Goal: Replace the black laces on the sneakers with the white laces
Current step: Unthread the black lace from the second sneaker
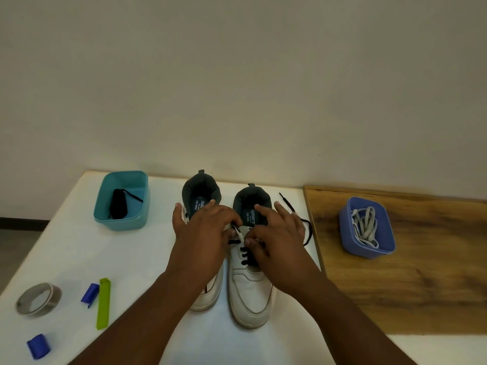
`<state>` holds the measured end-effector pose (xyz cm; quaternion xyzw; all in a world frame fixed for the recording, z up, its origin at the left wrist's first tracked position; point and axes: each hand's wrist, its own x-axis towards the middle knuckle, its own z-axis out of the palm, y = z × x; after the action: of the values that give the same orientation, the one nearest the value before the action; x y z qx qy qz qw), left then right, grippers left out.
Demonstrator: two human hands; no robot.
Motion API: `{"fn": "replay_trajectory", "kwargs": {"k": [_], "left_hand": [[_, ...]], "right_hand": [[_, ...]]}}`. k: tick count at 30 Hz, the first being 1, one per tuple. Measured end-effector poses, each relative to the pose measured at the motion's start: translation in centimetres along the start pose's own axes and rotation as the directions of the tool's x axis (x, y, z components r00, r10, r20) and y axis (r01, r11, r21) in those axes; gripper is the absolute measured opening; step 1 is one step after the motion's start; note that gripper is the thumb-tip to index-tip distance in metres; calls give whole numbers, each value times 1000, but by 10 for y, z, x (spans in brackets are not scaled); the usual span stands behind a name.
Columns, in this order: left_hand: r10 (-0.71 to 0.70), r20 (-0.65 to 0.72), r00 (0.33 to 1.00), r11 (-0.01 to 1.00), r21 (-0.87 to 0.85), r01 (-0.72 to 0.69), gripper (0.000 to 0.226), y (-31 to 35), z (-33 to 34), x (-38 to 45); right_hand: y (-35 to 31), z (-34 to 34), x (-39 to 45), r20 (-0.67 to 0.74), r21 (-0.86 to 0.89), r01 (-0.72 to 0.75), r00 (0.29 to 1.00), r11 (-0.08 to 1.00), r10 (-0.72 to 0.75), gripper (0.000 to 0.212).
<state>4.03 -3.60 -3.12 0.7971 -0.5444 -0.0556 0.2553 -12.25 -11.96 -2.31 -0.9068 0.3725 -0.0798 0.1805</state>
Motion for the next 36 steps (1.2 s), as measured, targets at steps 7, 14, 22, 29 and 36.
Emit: {"fn": "replay_trajectory", "kwargs": {"k": [7,14,22,29,36], "left_hand": [[-12,0,1000,1000,4,12,19,1,2,-1],[-21,-8,1000,999,-28,21,18,0,1,-2],[-17,-16,1000,997,-69,16,17,-2,2,-3],[-12,-18,1000,998,-54,11,16,-2,2,-3],[-7,-27,1000,997,-80,5,16,-2,3,-1]], "right_hand": [[3,-10,-5,-303,-2,-201,934,980,190,20],[-2,3,-1,-100,-63,-77,993,995,70,17],[19,-14,-6,-443,30,-414,810,910,383,19],[-2,-2,-2,-73,-99,-39,997,994,32,12],[26,-19,-1,-437,308,-402,745,862,503,12]]}}
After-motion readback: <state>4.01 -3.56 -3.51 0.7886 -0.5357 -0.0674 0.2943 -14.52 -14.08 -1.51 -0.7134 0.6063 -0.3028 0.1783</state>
